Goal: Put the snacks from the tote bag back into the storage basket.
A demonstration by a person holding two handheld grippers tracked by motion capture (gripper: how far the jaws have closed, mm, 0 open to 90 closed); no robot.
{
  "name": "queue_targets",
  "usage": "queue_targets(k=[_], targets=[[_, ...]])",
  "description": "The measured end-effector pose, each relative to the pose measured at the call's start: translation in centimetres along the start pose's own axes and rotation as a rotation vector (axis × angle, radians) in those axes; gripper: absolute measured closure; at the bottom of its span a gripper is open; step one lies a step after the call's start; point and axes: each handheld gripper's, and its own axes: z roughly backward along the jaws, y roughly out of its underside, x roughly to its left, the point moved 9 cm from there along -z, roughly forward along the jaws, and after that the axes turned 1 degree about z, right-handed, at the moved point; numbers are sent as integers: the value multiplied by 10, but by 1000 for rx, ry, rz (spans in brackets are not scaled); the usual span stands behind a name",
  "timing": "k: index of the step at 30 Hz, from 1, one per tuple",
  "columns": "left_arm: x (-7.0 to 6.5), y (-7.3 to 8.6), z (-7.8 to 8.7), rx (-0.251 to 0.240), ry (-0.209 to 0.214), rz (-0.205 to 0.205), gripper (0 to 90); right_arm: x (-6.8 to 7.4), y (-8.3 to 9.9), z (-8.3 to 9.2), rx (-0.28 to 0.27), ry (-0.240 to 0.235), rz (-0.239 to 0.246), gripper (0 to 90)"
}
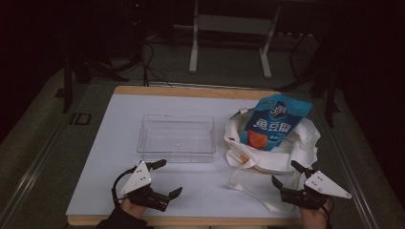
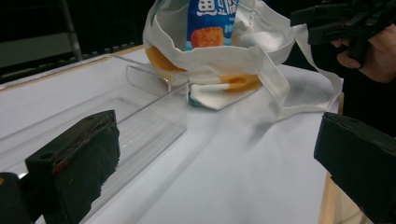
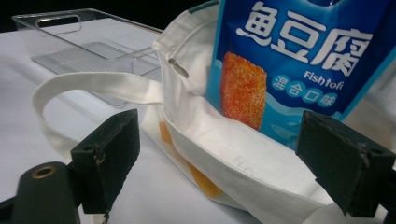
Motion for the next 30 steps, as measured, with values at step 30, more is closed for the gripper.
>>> queue_targets(k=[30], targets=[[-17,-46,-30,54,197,22,6,-23,-35,27,40,-197,43,136]])
